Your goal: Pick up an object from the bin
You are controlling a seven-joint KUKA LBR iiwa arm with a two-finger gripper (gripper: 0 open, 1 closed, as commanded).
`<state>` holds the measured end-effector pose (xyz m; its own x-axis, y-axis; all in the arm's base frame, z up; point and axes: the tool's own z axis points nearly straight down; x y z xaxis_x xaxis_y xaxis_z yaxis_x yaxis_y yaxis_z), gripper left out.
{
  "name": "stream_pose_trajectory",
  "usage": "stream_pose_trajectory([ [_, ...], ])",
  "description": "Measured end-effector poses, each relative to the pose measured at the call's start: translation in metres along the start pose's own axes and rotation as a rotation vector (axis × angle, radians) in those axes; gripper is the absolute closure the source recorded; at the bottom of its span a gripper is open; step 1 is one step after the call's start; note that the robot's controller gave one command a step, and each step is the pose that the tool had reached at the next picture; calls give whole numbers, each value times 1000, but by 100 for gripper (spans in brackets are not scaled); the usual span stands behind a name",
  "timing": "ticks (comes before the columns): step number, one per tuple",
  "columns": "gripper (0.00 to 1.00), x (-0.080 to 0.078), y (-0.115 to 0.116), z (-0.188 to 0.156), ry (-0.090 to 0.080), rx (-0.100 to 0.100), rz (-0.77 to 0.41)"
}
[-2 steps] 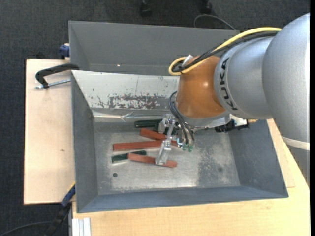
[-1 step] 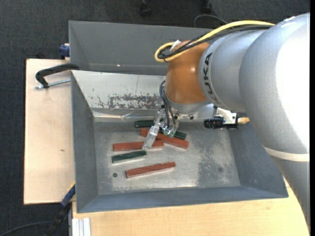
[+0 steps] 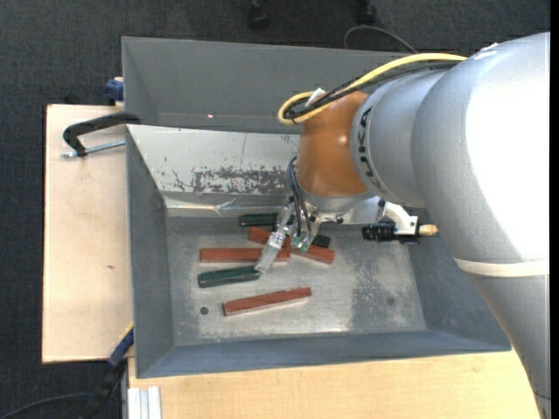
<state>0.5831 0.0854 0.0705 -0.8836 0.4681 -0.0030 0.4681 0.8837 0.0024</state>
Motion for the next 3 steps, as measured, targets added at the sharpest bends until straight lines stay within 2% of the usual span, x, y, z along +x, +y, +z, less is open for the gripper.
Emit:
stream_pose_trajectory([
  [1,0,-1,2,-2,-2,-1,-2],
  [2,100,-3,3,-6,-7,-5,-2],
  [3,100,-5,5,-93,-5,-5,-5],
])
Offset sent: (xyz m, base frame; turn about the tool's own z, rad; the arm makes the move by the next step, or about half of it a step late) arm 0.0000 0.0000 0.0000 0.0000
